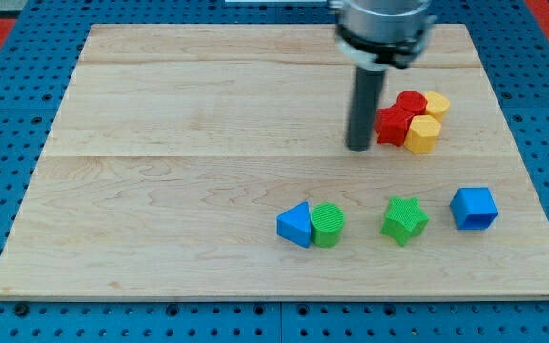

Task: Push the blue cube below the red star

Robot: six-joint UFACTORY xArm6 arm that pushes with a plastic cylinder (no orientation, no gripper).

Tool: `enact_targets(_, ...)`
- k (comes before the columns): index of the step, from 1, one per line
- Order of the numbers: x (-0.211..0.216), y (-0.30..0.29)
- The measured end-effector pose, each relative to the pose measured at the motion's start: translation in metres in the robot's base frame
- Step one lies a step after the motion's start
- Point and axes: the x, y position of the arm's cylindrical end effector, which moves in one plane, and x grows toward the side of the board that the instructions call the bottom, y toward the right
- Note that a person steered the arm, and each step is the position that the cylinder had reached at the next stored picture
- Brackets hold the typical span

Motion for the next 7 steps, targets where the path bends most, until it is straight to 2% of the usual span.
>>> enact_targets(1,-0.001,0.024)
enact_targets(2,0.005,0.087)
enact_targets(4,0.052,0.135)
enact_targets(5,0.103,0.129)
enact_targets(6,0.116,0.104)
enact_targets(7,0.097,0.019)
